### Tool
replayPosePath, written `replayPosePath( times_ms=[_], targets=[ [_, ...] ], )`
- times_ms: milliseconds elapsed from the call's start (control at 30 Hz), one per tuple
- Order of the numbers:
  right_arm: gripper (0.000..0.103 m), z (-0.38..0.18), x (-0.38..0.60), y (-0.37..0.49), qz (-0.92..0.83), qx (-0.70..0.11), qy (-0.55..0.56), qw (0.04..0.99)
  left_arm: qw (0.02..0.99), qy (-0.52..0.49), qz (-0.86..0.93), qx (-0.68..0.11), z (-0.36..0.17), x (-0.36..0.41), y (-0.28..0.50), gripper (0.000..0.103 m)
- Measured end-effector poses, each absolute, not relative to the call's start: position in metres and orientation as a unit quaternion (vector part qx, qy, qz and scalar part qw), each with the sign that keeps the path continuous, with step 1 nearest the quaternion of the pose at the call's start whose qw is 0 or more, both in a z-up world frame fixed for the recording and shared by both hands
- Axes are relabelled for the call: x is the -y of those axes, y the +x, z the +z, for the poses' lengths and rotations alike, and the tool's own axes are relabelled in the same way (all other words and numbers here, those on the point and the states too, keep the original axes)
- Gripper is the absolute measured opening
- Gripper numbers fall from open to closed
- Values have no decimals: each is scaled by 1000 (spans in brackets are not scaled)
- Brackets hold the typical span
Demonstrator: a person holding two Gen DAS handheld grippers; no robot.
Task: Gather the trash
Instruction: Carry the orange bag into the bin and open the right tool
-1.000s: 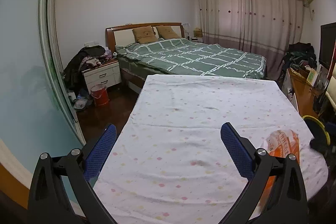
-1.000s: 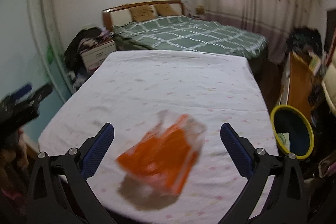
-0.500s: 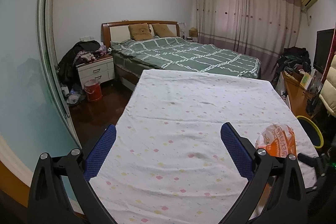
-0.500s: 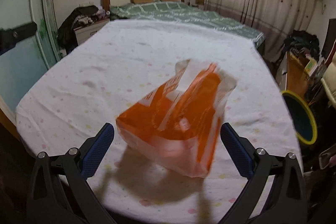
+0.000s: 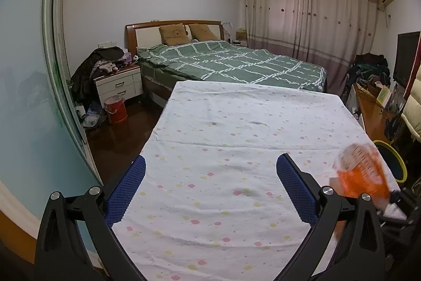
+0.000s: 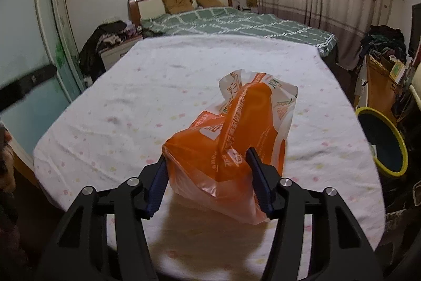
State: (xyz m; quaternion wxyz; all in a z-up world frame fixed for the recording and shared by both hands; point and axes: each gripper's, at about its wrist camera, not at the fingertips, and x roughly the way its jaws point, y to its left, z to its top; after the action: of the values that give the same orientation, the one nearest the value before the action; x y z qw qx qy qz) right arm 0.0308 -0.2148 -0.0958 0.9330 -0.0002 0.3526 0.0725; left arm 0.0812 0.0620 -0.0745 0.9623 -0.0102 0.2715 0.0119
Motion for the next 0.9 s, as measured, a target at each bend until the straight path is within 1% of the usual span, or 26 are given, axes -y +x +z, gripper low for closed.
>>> replayPosePath(
  times_ms=[267,433,667,900],
  targets=[
    [55,-65,273,30,26,-306,27,951,961,3,-1,-276,-73,-40,89,98],
    [56,-57,347,47,-41,-295,60,953,959,23,-13,-282,-72,-15,100,98],
    [57,-79,455,84,-114,-329,89,933,956,36,-24,-289,-72,14,112,98],
    [57,-114,519,128,-139,-362,111,915,952,55,-25,-299,-74,35,122,98]
  ],
)
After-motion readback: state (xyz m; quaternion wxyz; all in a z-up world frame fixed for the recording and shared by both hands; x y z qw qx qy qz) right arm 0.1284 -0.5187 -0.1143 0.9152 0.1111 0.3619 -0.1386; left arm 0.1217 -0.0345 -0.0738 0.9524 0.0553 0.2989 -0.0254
